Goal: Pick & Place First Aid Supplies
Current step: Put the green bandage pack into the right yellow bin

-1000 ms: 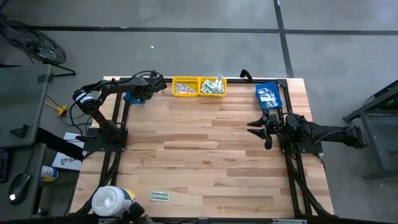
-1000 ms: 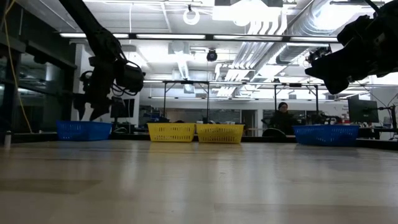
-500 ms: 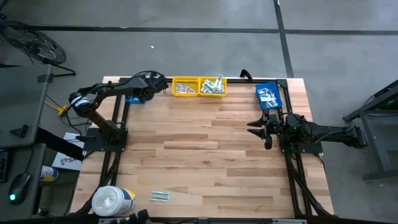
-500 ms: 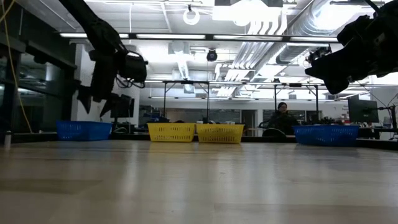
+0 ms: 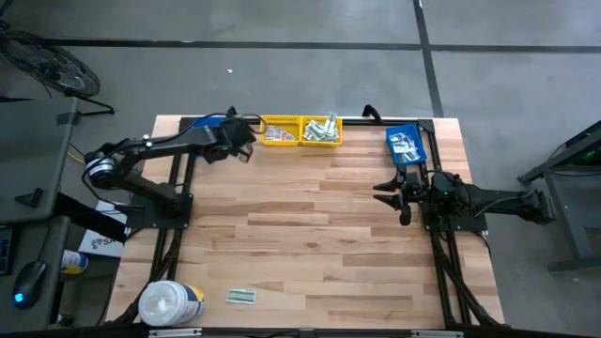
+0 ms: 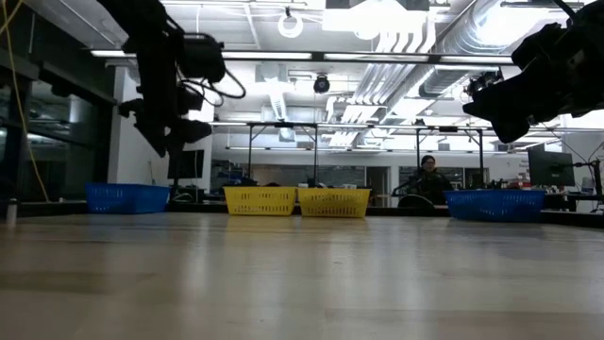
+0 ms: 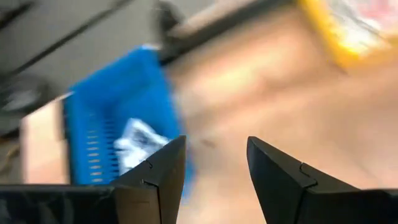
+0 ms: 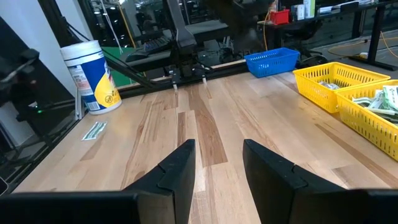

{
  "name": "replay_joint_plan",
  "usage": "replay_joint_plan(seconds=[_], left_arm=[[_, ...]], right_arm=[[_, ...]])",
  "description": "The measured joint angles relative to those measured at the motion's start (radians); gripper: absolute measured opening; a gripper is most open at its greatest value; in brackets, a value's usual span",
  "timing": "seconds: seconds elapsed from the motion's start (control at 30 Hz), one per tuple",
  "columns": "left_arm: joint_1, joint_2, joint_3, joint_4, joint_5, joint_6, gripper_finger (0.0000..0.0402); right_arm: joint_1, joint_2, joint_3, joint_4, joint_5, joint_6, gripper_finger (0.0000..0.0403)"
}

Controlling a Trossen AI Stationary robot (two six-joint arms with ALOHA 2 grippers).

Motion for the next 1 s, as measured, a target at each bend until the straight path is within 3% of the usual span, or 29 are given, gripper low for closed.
replay_joint_plan(seconds=[0.27,0.57,1.0], left_arm=[[-0.162,-0.084,0.000,-0.057,0.384,0.236,0.0168],[-0.401,-0.094,0.000,-0.154,0.650,0.192,0.0168],[-0.905,-0.094,0.000,-0.131,0.695,-0.161,0.0168]], right_arm=[[0.000,0.000,0.000,0.000,0.000,0.000,0.0129],[0.000,0.000,0.000,0.000,0.000,0.000,0.0129],[0.000,0.000,0.000,0.000,0.000,0.000,0.0129]])
